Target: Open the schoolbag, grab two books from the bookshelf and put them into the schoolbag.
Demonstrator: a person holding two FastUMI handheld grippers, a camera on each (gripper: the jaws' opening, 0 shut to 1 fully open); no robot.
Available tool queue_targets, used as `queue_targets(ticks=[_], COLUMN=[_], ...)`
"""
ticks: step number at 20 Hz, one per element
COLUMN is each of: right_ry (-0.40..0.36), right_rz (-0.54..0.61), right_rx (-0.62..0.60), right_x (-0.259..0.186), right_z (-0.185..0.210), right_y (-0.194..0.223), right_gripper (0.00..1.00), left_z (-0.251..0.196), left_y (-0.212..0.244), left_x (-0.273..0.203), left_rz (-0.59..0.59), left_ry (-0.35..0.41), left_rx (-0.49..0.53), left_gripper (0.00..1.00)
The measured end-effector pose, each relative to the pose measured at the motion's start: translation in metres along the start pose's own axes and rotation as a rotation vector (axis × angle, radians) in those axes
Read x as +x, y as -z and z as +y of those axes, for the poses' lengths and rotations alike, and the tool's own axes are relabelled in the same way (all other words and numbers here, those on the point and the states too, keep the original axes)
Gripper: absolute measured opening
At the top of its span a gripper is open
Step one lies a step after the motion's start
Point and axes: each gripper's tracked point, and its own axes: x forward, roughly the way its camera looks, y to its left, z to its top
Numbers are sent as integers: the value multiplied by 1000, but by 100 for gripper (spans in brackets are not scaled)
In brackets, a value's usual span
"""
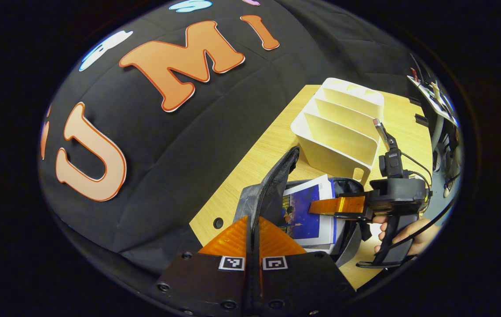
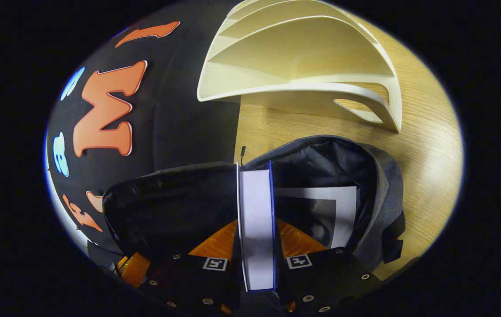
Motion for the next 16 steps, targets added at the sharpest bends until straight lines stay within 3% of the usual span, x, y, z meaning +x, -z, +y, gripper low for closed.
queue_targets(ticks=[1,3,5,6,9,16], right_ry=[36,93,117,130,161,284], right_rz=[7,32,50,67,59,95], right_rx=[-5,-1,-7,-23,-75,-333], right_x=[3,-3,-15,-22,-44,-114], right_z=[-5,-16,-16,-16,-19,-39], right_y=[1,7,4,4,-16,-76], right_gripper=[36,50,92,97,98,98], left_z=[1,1,2,0,-8,-41], left_y=[2,5,9,11,20,28], left_x=[2,4,7,5,4,-8], left_rz=[4,11,9,7,18,25], left_ry=[0,1,18,27,42,44], left_rx=[-1,-12,-61,-96,-152,-285], left_gripper=[1,1,1,1,1,1])
